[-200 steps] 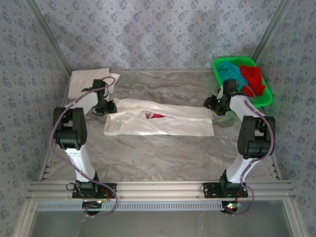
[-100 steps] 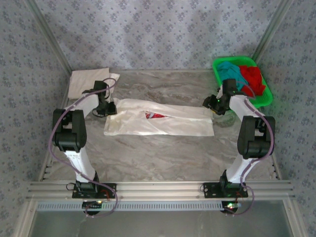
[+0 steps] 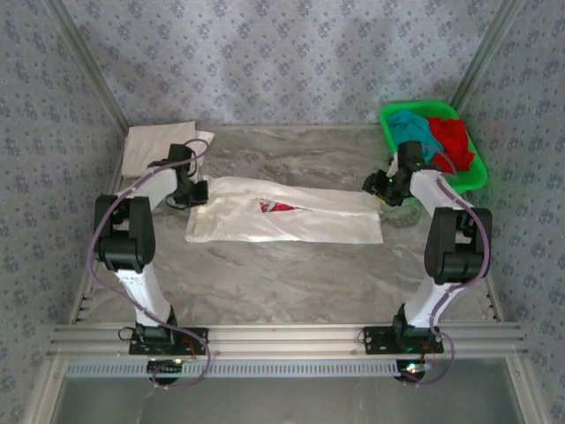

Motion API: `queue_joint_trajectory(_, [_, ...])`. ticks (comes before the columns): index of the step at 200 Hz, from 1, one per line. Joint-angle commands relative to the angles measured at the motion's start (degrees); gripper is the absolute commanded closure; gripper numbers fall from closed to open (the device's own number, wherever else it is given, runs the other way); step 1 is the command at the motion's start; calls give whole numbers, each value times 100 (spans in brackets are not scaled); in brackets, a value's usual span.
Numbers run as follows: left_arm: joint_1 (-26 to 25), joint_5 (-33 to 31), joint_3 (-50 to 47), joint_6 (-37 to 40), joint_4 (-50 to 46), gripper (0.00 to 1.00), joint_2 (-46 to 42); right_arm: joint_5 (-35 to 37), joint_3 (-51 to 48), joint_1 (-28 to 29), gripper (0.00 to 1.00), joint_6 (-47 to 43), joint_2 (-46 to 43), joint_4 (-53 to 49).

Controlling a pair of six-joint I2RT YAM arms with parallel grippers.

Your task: Fold and stack the t-shirts

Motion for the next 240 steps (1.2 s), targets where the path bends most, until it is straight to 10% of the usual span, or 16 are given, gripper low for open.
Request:
queue_joint_trajectory(1, [-150,-73,-38,-11,-167,100,-574,85,89,1,48,-107,-23,-171])
queue_joint_trajectory(176, [-2595,-416,-861,-345,-1001,100,-1555,80,131,37,48,-6,136,-13])
queue_joint_trajectory(187, [-2677,-231,-935,-369,-918,86,-1426,75,133,37,48,0,152,7])
queue_joint_trajectory(210, [-2971,55,-794,-413,-861,92,-1195,46,168,37,48,-6,218,17])
queue_joint_trajectory(240, [-3171,144,-288,-302,-979,66,-1189,35,142,37,48,-1,223,27])
